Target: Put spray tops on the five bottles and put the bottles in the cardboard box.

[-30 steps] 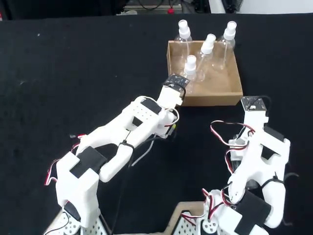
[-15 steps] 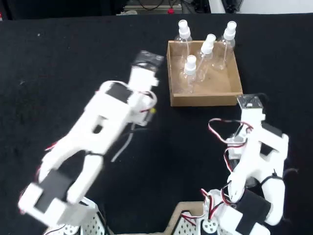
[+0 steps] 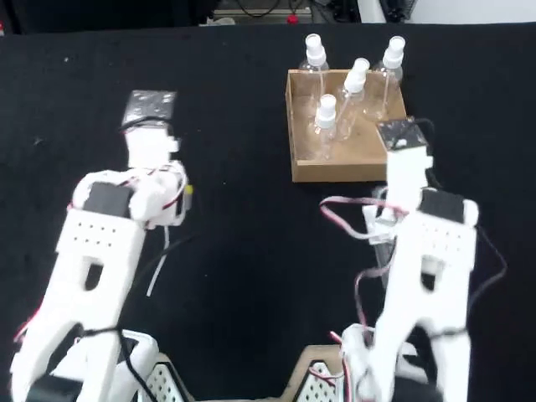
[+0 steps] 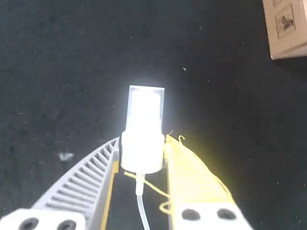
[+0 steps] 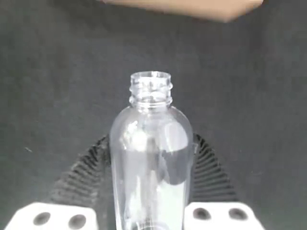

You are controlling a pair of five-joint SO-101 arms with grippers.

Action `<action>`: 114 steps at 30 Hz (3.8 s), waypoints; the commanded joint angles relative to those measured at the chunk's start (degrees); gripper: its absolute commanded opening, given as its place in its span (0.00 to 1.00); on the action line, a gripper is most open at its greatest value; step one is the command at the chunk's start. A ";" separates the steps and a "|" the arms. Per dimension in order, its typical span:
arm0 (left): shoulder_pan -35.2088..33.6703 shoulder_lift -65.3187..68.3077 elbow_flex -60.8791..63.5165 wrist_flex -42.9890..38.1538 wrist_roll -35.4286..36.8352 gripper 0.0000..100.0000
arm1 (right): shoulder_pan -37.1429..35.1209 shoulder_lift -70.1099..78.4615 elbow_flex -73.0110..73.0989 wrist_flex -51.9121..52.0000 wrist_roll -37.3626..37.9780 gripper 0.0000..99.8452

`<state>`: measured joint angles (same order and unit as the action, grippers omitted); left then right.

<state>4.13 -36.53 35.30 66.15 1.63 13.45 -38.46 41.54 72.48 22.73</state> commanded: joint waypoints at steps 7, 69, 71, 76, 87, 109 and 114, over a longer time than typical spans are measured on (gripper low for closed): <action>-1.19 -13.98 7.25 -29.98 0.44 0.09 | -19.87 -21.67 -0.40 -8.79 -12.13 0.09; 30.20 -11.08 0.66 -86.07 -0.09 0.09 | -31.56 -52.44 41.63 -59.25 -23.65 0.08; 30.20 -10.55 0.40 -86.24 -0.09 0.09 | -31.56 -52.44 41.63 -59.25 -23.65 0.08; 29.93 -5.27 -0.22 -92.75 -0.09 0.09 | -31.56 -52.44 41.63 -59.25 -23.65 0.08; 29.76 -2.37 0.22 -94.59 -0.09 0.09 | -31.47 -54.64 42.15 -58.90 -23.65 0.08; 29.67 -13.10 21.23 -94.42 0.09 0.09 | -31.38 -54.64 42.15 -58.90 -23.65 0.08; 29.67 -14.86 23.52 -94.42 0.18 0.10 | -31.38 -54.64 42.15 -58.90 -23.65 0.08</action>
<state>33.93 -49.10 59.12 -27.56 1.45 -17.23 -91.74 83.82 15.08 -0.40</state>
